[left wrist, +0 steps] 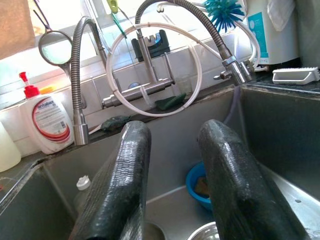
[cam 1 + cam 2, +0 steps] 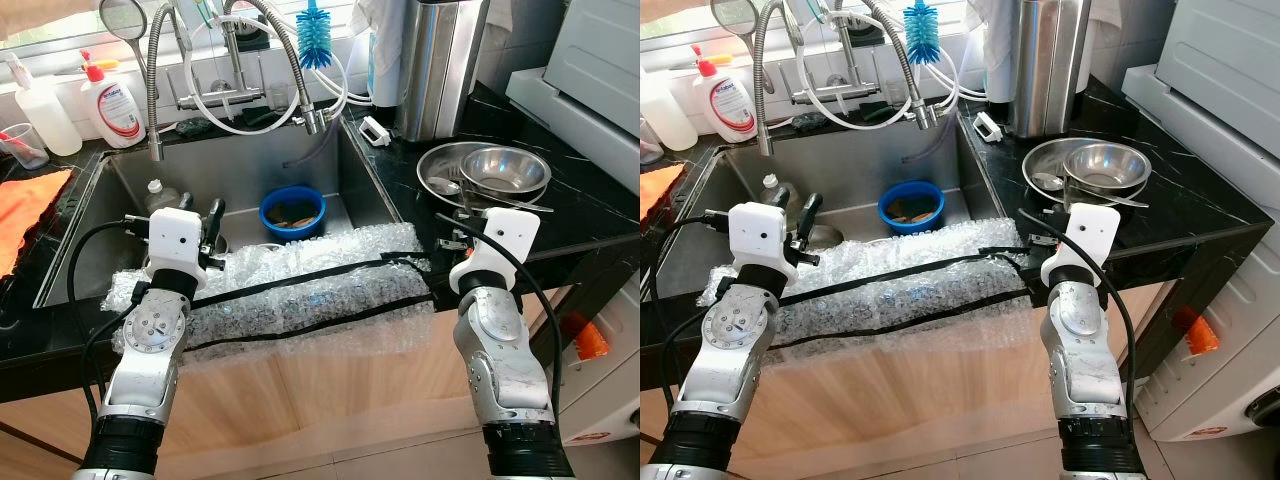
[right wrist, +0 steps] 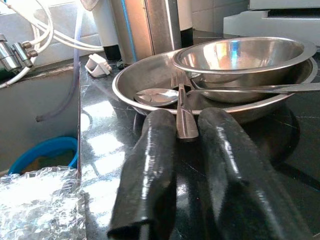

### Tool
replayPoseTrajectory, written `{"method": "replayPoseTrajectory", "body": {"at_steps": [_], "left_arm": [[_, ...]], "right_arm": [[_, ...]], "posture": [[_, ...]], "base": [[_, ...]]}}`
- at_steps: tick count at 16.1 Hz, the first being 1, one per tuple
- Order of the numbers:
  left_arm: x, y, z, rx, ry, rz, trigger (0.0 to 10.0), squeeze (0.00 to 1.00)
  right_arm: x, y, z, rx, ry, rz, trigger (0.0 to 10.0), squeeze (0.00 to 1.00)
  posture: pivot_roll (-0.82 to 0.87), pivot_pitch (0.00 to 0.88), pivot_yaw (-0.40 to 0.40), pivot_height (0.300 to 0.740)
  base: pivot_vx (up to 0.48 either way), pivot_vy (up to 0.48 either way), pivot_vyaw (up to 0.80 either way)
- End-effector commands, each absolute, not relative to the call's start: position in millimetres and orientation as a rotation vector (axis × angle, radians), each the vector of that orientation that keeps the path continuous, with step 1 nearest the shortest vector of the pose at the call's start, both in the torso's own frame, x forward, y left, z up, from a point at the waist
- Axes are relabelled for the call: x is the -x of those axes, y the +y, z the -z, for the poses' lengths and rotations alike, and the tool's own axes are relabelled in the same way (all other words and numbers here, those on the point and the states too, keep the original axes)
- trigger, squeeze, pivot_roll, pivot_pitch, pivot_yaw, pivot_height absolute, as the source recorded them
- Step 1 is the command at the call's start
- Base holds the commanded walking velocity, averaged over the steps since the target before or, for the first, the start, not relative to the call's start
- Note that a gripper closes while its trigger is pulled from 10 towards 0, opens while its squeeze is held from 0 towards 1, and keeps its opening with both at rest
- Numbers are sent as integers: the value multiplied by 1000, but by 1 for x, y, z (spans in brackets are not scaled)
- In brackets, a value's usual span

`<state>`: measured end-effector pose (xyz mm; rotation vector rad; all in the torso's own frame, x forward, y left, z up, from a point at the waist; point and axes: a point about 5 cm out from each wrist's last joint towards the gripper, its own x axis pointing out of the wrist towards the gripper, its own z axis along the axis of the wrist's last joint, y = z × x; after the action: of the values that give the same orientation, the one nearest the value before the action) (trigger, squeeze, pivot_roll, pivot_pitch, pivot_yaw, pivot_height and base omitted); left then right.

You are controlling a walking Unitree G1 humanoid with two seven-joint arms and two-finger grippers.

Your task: Kitchen organization

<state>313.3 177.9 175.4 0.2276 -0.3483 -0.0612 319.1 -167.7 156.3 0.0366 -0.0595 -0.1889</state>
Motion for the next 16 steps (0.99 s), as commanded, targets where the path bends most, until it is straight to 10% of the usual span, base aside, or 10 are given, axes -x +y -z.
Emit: {"method": "replayPoseTrajectory", "body": {"at_steps": [1, 14, 15, 16], "left_arm": [[-314, 179, -174, -246, -344, 58, 10000, 0], [-314, 178, -174, -251, -349, 57, 10000, 0], [-314, 178, -174, -251, -349, 57, 10000, 0], [-314, 178, -175, -251, -350, 55, 10000, 0]], "right_arm": [[-323, -163, -160, -35, -59, 169, 1765, 0], [-323, -155, -171, -42, -138, 99, 510, 0], [-323, -154, -172, -42, -144, 93, 1608, 0], [-323, -153, -174, -41, -153, 86, 8824, 0]], "posture": [[-159, 0, 80, 740], [-159, 0, 76, 740], [-159, 0, 76, 740], [-158, 0, 77, 740]], "base": [[0, 0, 0], [0, 0, 0], [0, 0, 0], [0, 0, 0]]}}
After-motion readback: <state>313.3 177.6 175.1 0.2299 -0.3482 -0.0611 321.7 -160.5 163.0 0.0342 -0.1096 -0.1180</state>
